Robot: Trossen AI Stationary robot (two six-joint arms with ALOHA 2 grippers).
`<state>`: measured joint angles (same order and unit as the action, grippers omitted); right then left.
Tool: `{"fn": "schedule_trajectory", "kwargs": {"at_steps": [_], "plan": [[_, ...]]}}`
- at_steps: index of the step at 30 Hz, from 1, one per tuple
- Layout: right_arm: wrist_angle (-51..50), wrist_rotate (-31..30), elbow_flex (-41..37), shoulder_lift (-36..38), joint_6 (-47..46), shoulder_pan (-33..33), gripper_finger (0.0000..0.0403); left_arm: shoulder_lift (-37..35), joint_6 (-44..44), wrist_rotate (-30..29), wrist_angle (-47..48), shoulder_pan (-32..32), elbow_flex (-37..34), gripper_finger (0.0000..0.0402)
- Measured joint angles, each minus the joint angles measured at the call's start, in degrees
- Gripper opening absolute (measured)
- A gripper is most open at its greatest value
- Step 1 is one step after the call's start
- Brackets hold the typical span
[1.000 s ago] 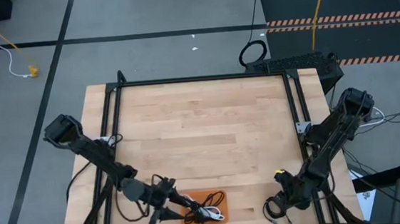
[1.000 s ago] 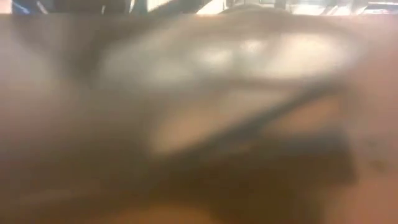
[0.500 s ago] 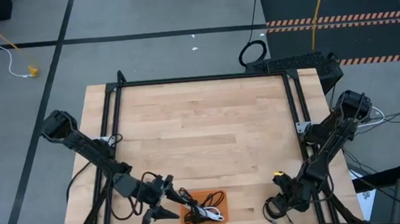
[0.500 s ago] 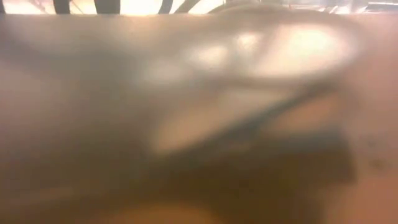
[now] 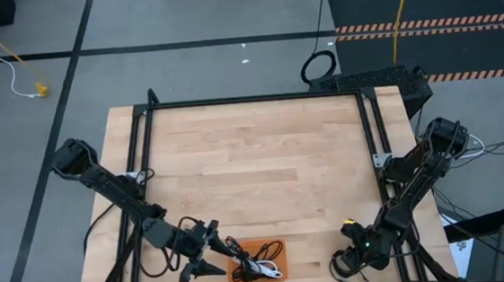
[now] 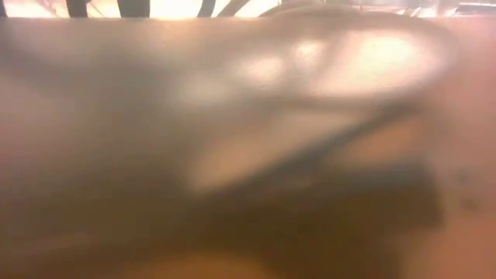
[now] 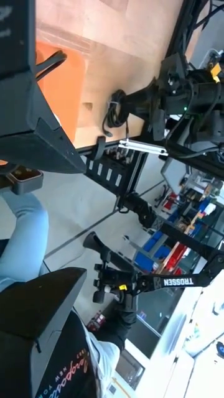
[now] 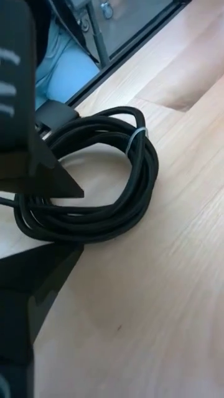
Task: Pick and place USB-C Cables
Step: Put the black charger cable into the orange bin
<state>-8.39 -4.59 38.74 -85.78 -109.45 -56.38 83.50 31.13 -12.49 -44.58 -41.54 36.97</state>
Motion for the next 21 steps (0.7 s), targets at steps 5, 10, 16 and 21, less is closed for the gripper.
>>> {"fn": "schedule_trajectory", "kwargs": {"at_steps": [5,10,16,21], "plan": [[0.2,-1.0,0.0,-0.1,1.9,0.1,0.0059,0.0,-1.5,0.0,0.0,0.0,0.0,0.0260],[0.8,-4.2,0.0,-0.1,2.6,0.1,0.0008,0.0,-0.8,0.1,0.0,0.0,0.0,0.0260],[2.5,-5.3,0.0,-0.1,3.9,0.1,0.0004,0.0,-0.8,0.2,0.5,0.0,0.0,0.0260],[3.0,-12.7,0.0,-0.1,7.0,0.1,0.0002,0.0,-0.9,0.2,1.2,0.5,0.0,0.0258]]}}
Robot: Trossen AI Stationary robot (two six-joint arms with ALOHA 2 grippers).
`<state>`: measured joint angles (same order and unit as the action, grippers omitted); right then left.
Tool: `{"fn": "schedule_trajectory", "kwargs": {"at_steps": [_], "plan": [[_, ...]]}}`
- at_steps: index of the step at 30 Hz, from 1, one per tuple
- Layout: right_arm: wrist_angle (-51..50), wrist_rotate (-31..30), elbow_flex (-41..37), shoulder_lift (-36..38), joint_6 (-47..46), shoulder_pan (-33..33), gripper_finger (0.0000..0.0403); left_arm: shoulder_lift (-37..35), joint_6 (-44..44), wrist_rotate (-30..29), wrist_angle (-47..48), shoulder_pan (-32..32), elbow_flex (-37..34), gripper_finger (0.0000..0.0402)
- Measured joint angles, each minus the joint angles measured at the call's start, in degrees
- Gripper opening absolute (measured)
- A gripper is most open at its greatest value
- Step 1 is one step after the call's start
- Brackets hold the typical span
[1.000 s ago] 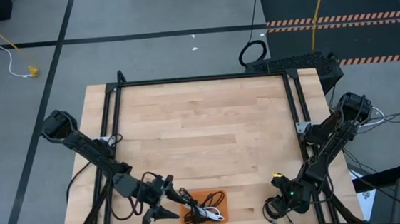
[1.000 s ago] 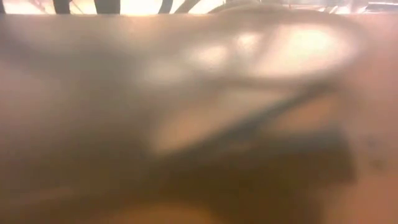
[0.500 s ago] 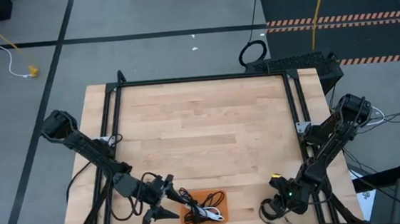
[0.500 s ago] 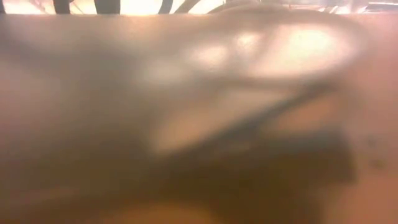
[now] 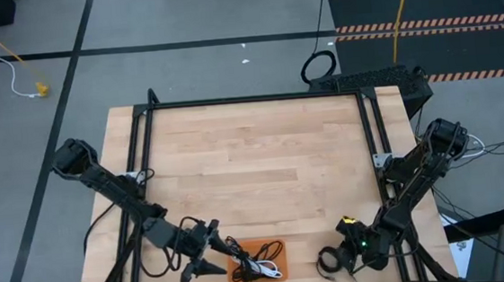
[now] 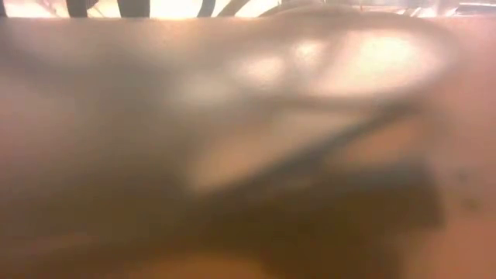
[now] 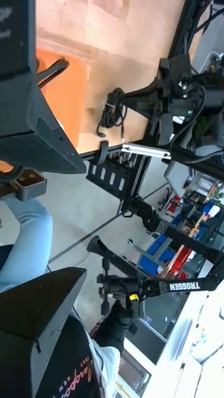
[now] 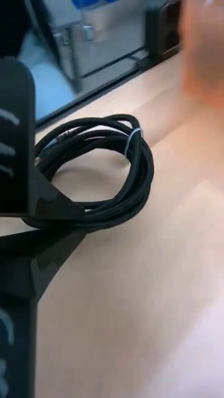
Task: Pick and place USB-C Cables
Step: Put the black charger cable into the orange bin
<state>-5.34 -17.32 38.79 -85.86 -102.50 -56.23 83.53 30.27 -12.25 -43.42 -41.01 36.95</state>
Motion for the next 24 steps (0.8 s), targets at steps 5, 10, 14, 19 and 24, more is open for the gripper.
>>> {"fn": "schedule_trajectory", "kwargs": {"at_steps": [5,10,14,19,24], "plan": [[0.0,-7.6,0.0,0.0,4.7,1.4,0.0000,0.0,-0.2,0.0,0.0,1.3,0.0,0.0258],[0.0,-15.2,0.0,0.1,10.1,3.9,0.0000,0.0,-0.5,-0.2,0.0,2.8,0.0,0.0258],[0.0,-21.9,0.0,0.1,15.0,6.6,0.0000,0.0,-2.0,-0.3,-0.1,4.1,0.0,0.0258],[1.1,-26.2,0.0,0.1,21.4,11.5,0.0000,0.0,-3.2,-0.3,-0.1,5.8,0.0,0.0259],[2.4,-26.2,0.0,0.1,29.0,17.4,0.0000,0.0,-3.2,-0.3,-0.1,8.4,0.0,0.0260]]}}
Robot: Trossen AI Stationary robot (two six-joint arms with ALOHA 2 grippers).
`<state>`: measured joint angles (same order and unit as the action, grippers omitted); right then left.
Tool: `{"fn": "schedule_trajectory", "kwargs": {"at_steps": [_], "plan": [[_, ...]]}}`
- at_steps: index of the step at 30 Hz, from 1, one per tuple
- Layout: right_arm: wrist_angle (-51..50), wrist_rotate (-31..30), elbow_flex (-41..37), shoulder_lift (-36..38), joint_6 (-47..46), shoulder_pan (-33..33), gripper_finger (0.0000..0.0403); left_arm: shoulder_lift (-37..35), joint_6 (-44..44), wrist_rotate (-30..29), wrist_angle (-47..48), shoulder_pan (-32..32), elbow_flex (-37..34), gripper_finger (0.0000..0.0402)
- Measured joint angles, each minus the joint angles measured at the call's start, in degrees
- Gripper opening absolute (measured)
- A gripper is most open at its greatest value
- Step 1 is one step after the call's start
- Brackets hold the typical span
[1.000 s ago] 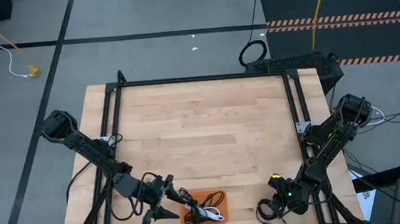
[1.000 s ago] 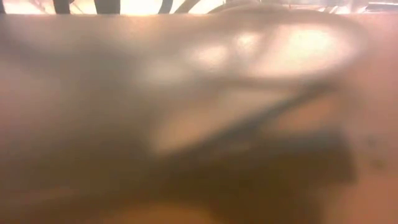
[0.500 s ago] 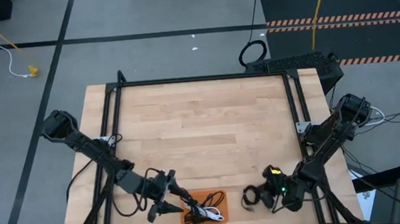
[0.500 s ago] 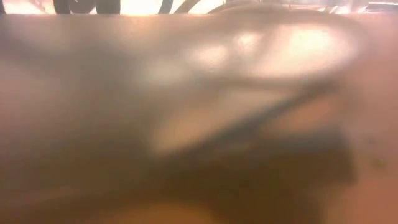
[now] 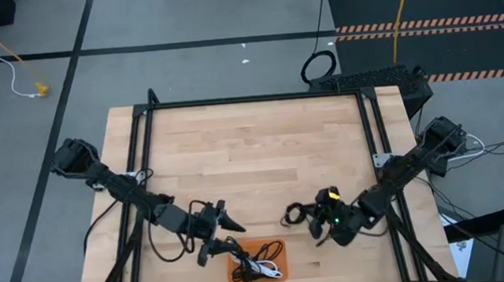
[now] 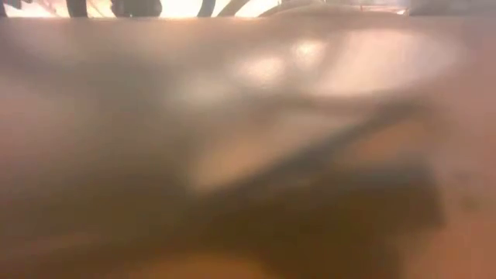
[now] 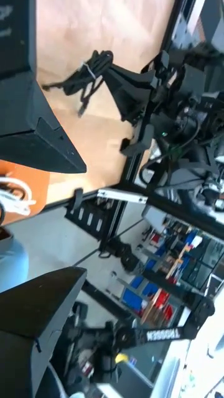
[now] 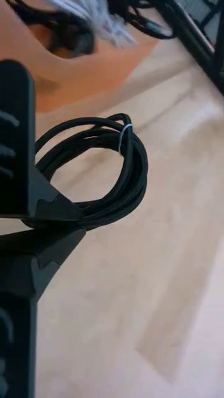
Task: Pick and place USB-C Cables
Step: Put the black charger cable into the orange bin
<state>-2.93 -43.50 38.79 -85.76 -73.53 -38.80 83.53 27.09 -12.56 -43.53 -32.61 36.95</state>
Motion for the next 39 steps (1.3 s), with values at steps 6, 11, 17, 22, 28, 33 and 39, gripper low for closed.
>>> {"fn": "schedule_trajectory", "kwargs": {"at_steps": [6,11,17,22,28,33,39], "plan": [[14.0,3.7,0.0,0.2,19.0,7.4,0.0000,0.0,-0.8,0.4,0.0,2.9,0.0,0.0260],[26.0,9.7,0.0,1.7,32.2,12.4,0.0000,0.0,-2.6,0.6,0.0,3.0,0.0,0.0258],[32.7,10.7,0.0,5.7,42.1,15.3,0.0000,0.0,-4.0,-0.7,0.0,2.9,0.0,0.0258],[40.5,10.6,0.0,6.9,51.3,15.7,0.0000,0.0,-13.3,-8.6,-1.7,3.0,0.0,0.0258],[44.2,10.6,0.0,6.9,54.5,17.0,0.0000,0.0,-22.5,-8.3,-3.9,4.1,0.0,0.0257],[44.1,10.6,0.0,6.9,54.8,17.8,0.0000,0.0,-22.3,-8.5,-4.8,5.8,0.0,0.0258],[43.9,10.7,0.0,6.9,55.2,18.2,0.0000,0.0,-23.1,-8.5,-4.8,7.9,0.0,0.0272]]}}
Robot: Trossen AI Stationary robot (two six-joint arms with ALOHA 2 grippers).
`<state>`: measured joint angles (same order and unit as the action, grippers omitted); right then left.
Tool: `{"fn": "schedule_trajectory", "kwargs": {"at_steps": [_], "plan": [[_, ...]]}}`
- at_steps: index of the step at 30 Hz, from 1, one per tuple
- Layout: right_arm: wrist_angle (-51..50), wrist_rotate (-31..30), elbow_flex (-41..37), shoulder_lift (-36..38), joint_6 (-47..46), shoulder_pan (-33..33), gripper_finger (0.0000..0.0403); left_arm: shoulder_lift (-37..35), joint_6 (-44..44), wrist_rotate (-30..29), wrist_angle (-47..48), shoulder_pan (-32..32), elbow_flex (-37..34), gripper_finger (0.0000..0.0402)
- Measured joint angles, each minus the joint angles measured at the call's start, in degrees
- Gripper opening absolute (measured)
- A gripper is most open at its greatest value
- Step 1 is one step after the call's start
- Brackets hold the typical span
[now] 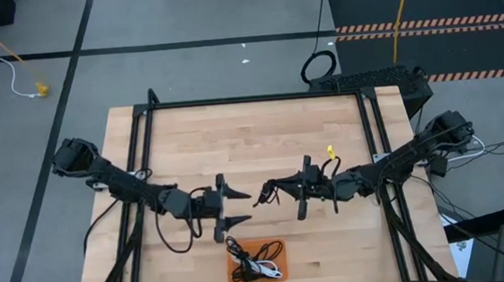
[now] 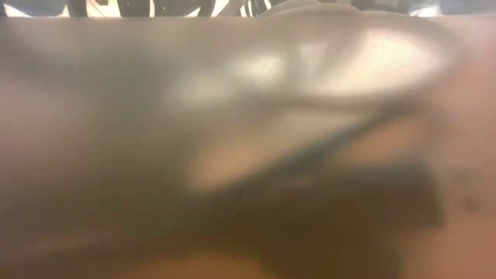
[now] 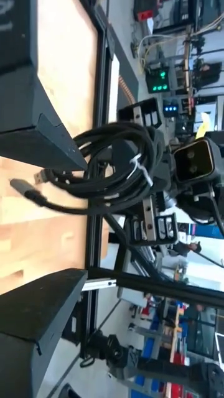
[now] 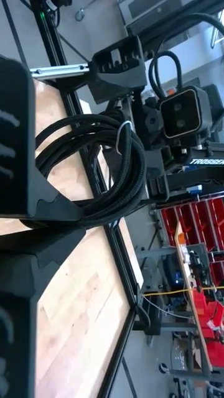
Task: Pick and place USB-C Cables
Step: Put the black charger cable into the orange bin
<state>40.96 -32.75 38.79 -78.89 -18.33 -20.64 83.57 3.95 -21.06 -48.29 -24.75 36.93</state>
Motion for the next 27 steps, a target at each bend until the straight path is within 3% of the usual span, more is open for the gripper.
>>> {"fn": "schedule_trajectory", "kwargs": {"at_steps": [11,14,27], "plan": [[6.3,-0.1,0.0,0.0,4.2,0.3,0.0000,0.0,-1.8,0.1,-4.1,3.7,0.0,0.0280],[7.8,-0.1,0.0,0.0,4.3,1.0,0.0000,0.0,-1.9,2.8,-6.0,4.7,0.0,0.0280],[9.0,1.1,0.0,0.0,4.1,3.0,0.0000,0.0,-3.0,5.8,-2.2,7.6,4.0,0.0281]]}}
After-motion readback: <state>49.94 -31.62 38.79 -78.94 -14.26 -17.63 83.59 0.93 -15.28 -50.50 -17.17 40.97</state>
